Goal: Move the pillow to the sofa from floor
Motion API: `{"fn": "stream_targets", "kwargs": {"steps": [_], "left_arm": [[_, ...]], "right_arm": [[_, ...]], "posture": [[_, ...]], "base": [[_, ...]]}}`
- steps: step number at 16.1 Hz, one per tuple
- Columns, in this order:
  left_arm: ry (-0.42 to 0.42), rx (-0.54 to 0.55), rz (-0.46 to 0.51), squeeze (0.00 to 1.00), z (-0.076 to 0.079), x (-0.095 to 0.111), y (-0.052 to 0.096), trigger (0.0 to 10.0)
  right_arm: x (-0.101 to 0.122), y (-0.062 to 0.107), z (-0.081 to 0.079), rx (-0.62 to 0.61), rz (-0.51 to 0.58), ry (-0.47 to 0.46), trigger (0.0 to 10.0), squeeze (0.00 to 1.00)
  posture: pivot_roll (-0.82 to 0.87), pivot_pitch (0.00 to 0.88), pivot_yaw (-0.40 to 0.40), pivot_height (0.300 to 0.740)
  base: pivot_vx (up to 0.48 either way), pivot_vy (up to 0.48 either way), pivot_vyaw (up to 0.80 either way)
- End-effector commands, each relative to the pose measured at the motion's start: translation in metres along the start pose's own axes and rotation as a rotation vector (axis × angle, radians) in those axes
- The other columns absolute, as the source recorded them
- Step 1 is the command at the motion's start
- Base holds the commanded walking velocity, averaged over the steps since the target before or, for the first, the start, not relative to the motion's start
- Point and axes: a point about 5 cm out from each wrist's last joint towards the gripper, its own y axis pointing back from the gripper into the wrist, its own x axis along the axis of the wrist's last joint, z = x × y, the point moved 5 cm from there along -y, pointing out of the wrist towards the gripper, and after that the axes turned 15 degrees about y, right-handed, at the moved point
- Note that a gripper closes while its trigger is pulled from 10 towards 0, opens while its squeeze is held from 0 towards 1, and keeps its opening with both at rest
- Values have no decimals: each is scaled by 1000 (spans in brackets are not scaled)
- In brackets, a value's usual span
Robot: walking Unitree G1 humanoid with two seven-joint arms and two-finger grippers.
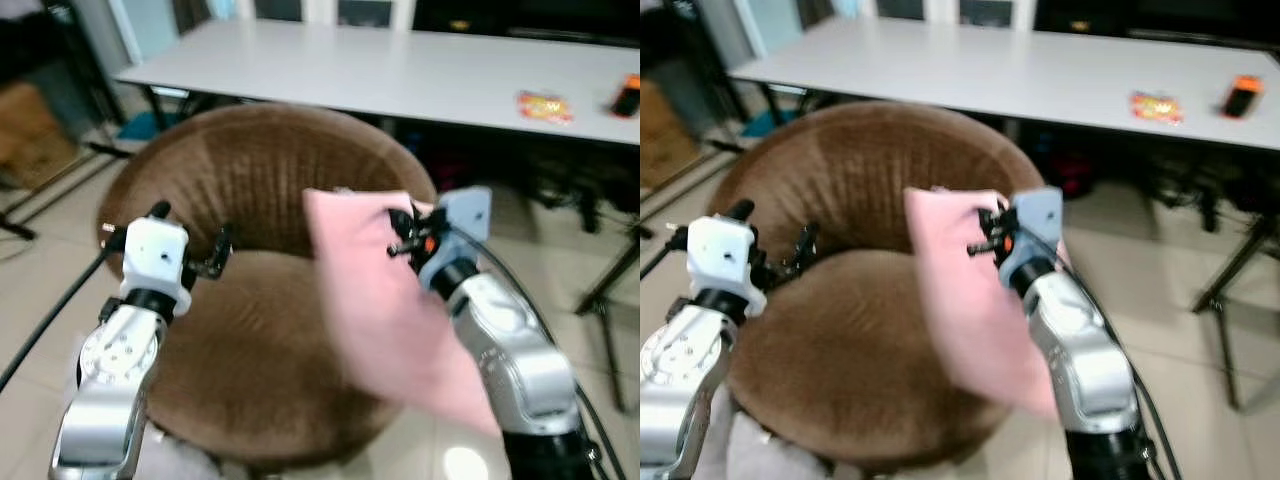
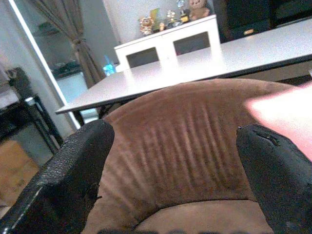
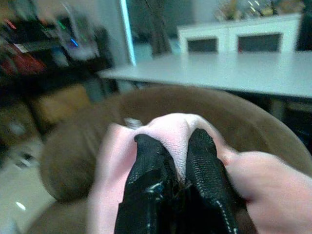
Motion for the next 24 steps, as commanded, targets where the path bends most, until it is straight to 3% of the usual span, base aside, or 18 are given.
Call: {"fn": "stream_targets", "kwargs": {"steps": [1,3,8,11,14,17,19,21,22,24], "left_arm": [[1,-23,7,0,7,2,-1,10000],[-1,-27,8,0,7,2,-2,10000],[-13,-14,4,0,5,1,0,10000],[-51,-83,-79,0,5,-13,8,10000],[-101,-175,-184,0,4,-27,23,10000],[-131,-243,-258,0,3,-36,36,10000],[-149,-295,-323,0,1,-43,48,10000],[-140,-306,-341,0,0,-44,52,10000],[-136,-311,-346,0,0,-44,53,10000],[-113,-337,-373,0,0,-47,59,10000]], "right_arm": [[26,4,9,2,110,-11,10000,0],[42,4,-2,130,165,-22,10000,0],[45,-9,-25,209,162,-54,10000,0],[45,-17,-43,279,145,-71,10000,0],[24,-36,-45,236,17,-88,10000,0],[21,-46,-51,255,-22,-120,10000,0],[20,-63,-67,286,-70,-180,10000,0],[10,-83,-72,238,-130,-282,10000,0],[6,-89,-71,210,-146,-315,10000,0],[-24,-109,-52,-11,-268,-496,10000,0]], "posture": [[-8,0,51,740],[-7,0,52,740],[-3,0,51,740],[19,0,31,740],[34,0,15,740],[41,0,10,740],[43,0,13,740],[50,0,11,740],[52,0,9,740],[60,0,9,740]], "base": [[292,0,0],[294,0,0],[112,0,0],[0,0,0],[0,0,0],[0,0,0],[0,0,0],[0,0,0],[0,0,0],[0,0,0]]}}
